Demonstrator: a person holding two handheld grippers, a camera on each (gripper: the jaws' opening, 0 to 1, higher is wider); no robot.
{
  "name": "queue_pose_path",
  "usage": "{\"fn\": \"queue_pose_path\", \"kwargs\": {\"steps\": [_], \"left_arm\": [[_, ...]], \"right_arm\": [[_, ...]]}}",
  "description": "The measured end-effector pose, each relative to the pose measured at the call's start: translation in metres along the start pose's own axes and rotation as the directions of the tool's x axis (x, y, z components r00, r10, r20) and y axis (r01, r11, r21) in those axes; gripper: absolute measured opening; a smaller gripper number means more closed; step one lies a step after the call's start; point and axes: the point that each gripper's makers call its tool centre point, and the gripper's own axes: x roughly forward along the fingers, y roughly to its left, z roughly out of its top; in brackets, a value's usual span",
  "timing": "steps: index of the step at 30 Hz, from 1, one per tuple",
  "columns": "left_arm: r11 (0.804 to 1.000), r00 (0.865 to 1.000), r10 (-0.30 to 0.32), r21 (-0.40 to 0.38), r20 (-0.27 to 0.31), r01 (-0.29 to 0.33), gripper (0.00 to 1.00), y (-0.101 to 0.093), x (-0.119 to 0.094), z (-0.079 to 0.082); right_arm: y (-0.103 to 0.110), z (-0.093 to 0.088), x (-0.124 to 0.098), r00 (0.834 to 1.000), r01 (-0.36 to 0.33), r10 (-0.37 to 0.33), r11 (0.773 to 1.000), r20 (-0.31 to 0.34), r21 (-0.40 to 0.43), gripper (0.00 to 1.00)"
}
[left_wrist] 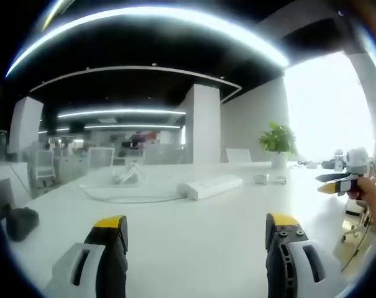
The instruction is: Straighten the power strip on the desk, plug the charger into it
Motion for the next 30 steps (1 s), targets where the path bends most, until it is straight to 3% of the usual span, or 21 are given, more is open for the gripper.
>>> {"fn": "queue_pose_path", "kwargs": {"steps": [30], "left_arm": [[0.999, 1.0, -0.007, 0.046, -0.017, 0.007, 0.95, 0.0017, 0.0007, 0.0034]], "right_arm": [[0.0, -0.0011, -0.0027, 1.0, 0.0, 0.0, 1.0, 0.001, 0.003, 0.93]]}}
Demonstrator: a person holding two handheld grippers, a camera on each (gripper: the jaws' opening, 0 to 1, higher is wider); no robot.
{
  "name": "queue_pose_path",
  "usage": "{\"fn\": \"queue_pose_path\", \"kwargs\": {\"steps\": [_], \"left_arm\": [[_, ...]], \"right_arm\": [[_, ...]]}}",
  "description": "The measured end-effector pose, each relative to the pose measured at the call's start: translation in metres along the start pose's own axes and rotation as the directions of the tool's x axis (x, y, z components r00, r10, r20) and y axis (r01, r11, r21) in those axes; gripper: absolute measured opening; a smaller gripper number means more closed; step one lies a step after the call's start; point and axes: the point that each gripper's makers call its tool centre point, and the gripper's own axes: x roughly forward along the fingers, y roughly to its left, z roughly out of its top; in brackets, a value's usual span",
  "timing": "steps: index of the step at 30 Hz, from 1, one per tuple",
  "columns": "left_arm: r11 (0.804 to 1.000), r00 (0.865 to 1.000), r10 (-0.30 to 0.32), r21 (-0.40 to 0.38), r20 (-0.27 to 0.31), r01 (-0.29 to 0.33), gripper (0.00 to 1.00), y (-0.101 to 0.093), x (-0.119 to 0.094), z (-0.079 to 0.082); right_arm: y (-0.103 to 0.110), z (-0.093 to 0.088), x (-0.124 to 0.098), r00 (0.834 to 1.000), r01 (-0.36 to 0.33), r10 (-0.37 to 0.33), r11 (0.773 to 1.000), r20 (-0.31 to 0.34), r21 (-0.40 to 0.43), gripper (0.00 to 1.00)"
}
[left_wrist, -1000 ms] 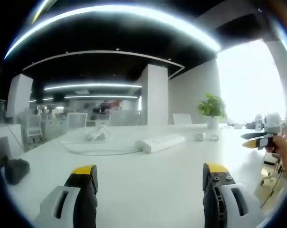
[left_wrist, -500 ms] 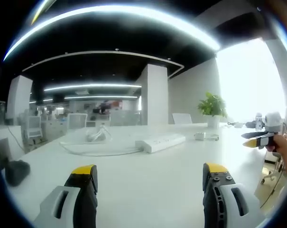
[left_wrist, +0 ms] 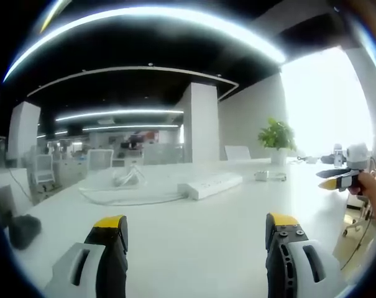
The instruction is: Straighten the power strip on the desk, plug the charger into it
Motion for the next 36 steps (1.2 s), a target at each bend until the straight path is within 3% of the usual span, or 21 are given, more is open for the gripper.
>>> {"fn": "queue_pose_path", "kwargs": {"steps": [6, 13, 19, 23, 27, 36], "left_arm": [[0.999, 1.0, -0.011, 0.036, -0.008, 0.012, 0.95, 0.002, 0.0, 0.006], [0.989, 0.999, -0.044, 0.137, -0.027, 0.047, 0.95, 0.008, 0.008, 0.022], [0.963, 0.99, -0.117, 0.235, -0.079, 0.132, 0.94, 0.003, 0.022, 0.037], [0.932, 0.973, -0.187, 0.29, -0.133, 0.219, 0.94, -0.007, 0.03, 0.039], [0.914, 0.958, -0.233, 0.3, -0.166, 0.274, 0.93, -0.012, 0.039, 0.044], [0.861, 0.932, -0.265, 0.374, -0.247, 0.344, 0.93, -0.017, 0.068, 0.05]], "right_arm": [[-0.002, 0.001, -0.002, 1.0, 0.005, -0.005, 1.0, 0.006, 0.002, 0.93], [-0.001, 0.0, -0.003, 1.0, 0.001, -0.001, 1.0, 0.005, -0.004, 0.93], [-0.002, -0.001, -0.004, 1.0, 0.001, -0.001, 1.0, 0.007, 0.002, 0.93], [-0.001, -0.002, -0.004, 1.0, -0.002, 0.002, 1.0, 0.007, 0.005, 0.93], [0.0, -0.002, -0.004, 1.0, -0.006, 0.006, 1.0, 0.007, 0.004, 0.93], [-0.002, -0.004, -0.006, 1.0, -0.002, 0.001, 1.0, 0.006, 0.011, 0.93]]}}
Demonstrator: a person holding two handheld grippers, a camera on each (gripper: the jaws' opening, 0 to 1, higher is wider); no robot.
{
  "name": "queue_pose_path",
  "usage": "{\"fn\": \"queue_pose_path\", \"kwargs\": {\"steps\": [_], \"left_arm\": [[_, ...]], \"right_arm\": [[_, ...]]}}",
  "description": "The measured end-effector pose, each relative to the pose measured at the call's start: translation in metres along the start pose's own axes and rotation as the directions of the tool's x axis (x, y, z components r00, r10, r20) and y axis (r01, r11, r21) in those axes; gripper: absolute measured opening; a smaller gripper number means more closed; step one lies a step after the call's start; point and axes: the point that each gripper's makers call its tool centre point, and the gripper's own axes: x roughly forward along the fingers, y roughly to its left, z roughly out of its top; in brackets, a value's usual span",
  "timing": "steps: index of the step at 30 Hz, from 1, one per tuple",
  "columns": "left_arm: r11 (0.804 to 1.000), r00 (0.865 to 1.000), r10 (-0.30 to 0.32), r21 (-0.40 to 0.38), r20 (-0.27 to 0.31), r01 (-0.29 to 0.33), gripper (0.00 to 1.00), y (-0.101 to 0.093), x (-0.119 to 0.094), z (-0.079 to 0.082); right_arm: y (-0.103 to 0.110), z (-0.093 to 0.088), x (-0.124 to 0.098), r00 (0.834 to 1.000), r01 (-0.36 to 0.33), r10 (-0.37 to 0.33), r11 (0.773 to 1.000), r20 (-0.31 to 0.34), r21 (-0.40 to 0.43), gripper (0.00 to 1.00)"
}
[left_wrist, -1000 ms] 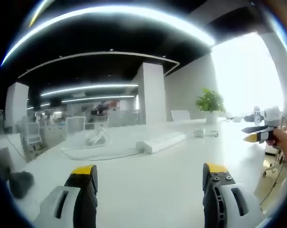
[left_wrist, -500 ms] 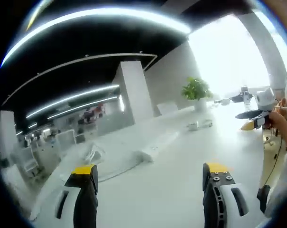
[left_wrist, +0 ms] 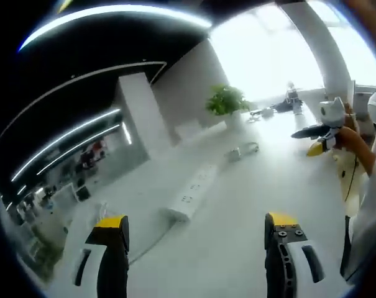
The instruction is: Straighten the power strip on the desk, plug the charger into it
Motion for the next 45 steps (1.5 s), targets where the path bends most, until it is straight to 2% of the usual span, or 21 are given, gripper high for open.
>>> {"fn": "queue_pose_path", "kwargs": {"steps": [7, 12, 18, 22, 27, 39, 45], "left_arm": [[0.999, 0.999, -0.022, 0.045, -0.023, 0.023, 0.95, 0.01, 0.016, 0.013], [0.996, 0.996, -0.048, 0.077, -0.075, 0.053, 0.97, 0.021, 0.034, 0.017], [0.986, 0.982, -0.106, 0.108, -0.154, 0.123, 0.98, 0.025, 0.061, 0.018], [0.98, 0.968, -0.133, 0.117, -0.212, 0.16, 0.99, 0.027, 0.078, 0.015], [0.976, 0.949, -0.169, 0.09, -0.266, 0.199, 0.99, 0.029, 0.097, 0.009], [0.968, 0.905, -0.203, 0.064, -0.374, 0.243, 0.99, 0.038, 0.135, -0.007], [0.959, 0.877, -0.236, 0.046, -0.418, 0.28, 0.99, 0.03, 0.146, -0.017]], "right_arm": [[-0.003, 0.0, -0.001, 1.0, 0.004, -0.004, 1.0, 0.0, 0.002, 0.93], [-0.002, -0.001, -0.001, 1.0, 0.002, -0.002, 1.0, -0.001, 0.002, 0.93], [-0.002, -0.003, -0.001, 1.0, 0.003, -0.003, 1.0, -0.006, 0.004, 0.93], [-0.004, -0.002, -0.003, 1.0, 0.009, -0.009, 1.0, -0.007, 0.003, 0.93], [-0.006, -0.003, -0.005, 1.0, 0.015, -0.015, 1.0, -0.009, 0.004, 0.93], [-0.005, -0.005, -0.004, 1.0, 0.012, -0.012, 1.0, -0.014, 0.004, 0.93], [-0.007, -0.005, -0.006, 1.0, 0.018, -0.018, 1.0, -0.018, 0.004, 0.93]]}}
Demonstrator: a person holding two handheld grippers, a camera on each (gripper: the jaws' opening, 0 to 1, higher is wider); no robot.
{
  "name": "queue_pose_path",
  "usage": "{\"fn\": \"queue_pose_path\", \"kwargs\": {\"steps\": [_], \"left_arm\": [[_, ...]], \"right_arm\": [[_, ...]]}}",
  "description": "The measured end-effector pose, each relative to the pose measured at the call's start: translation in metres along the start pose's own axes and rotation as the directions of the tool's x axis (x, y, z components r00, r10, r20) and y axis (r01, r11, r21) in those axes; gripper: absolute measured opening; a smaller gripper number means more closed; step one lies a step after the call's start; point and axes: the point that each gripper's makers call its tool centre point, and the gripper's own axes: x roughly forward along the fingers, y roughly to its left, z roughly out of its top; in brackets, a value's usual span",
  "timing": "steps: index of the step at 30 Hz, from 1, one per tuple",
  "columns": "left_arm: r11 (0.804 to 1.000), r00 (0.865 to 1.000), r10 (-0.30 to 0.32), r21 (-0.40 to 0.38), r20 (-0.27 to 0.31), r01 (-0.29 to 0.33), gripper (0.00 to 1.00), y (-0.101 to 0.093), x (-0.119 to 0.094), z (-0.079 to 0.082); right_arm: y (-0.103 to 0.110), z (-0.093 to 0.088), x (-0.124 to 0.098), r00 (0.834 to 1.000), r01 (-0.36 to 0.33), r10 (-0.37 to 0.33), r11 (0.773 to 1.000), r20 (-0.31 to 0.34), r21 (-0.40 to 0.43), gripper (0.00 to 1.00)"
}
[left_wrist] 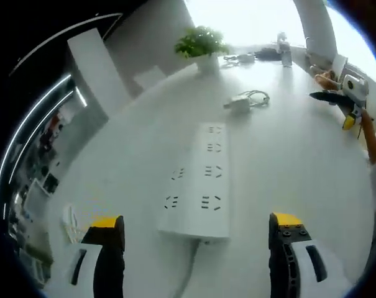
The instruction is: Straighten the power strip on the desk, plug the charger into it
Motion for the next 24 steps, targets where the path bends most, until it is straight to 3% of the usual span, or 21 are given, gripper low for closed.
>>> {"fn": "queue_pose_path", "kwargs": {"steps": [13, 19, 24], "left_arm": [[0.99, 0.987, -0.13, -0.061, -0.093, 0.124, 0.99, -0.019, 0.024, -0.011], [0.965, 0.962, -0.243, -0.131, -0.122, 0.227, 0.99, -0.037, 0.03, -0.016], [0.958, 0.959, -0.259, -0.154, -0.116, 0.241, 0.99, -0.043, 0.033, -0.018]], "right_arm": [[0.002, 0.0, 0.001, 1.0, 0.0, 0.0, 1.0, -0.003, -0.003, 0.93], [-0.002, 0.0, -0.001, 1.0, 0.009, -0.009, 1.0, -0.005, -0.002, 0.93], [-0.006, 0.0, -0.003, 1.0, 0.018, -0.018, 1.0, -0.007, 0.001, 0.93]]}}
